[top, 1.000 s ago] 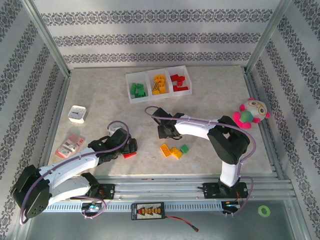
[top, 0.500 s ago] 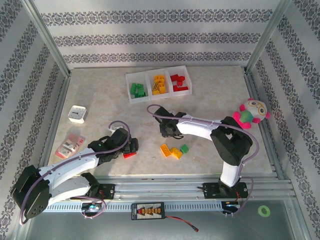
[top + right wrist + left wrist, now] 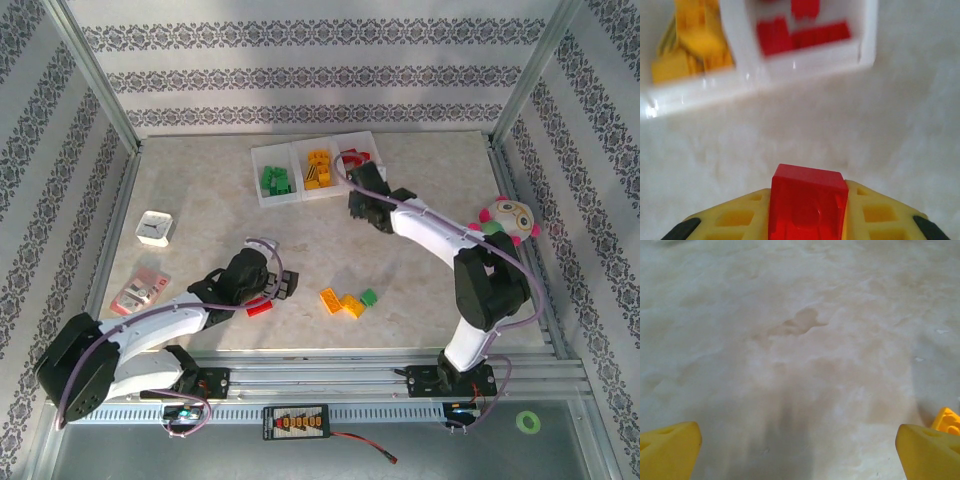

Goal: Sort the legos into containers by color
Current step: Place the lego in the container.

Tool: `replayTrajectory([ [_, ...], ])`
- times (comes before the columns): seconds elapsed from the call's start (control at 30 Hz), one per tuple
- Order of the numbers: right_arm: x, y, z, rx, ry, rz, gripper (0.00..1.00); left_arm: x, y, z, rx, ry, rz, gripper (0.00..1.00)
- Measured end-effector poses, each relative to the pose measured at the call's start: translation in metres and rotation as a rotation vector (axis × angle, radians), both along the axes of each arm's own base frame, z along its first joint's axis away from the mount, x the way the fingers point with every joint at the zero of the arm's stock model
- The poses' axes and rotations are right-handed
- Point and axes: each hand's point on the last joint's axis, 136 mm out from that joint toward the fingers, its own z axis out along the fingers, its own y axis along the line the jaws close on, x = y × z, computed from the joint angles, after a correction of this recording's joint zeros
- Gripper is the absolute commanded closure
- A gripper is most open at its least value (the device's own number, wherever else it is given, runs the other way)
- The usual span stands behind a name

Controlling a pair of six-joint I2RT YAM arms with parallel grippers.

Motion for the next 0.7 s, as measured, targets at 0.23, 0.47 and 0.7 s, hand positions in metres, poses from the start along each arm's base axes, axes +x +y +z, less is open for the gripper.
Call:
replayTrajectory([
  [0.23, 0.097, -0.021, 0.02, 0.028, -0.129, -0.049, 0.75, 0.008, -0.024, 0.006, -0.035, -0.055, -0.104, 0.01],
  [0.47, 0.155, -0.012, -0.003, -0.003, -0.145, -0.021, 0.73, 0.008, -0.028, 0.011, -0.051, -0.072, -0.124, 0.01],
  [0.7, 0.168, -0.005, -0.011, -0.006, -0.125, -0.004, 0.65, 0.007, -0.025, 0.026, -0.071, -0.1, -0.114, 0.01],
])
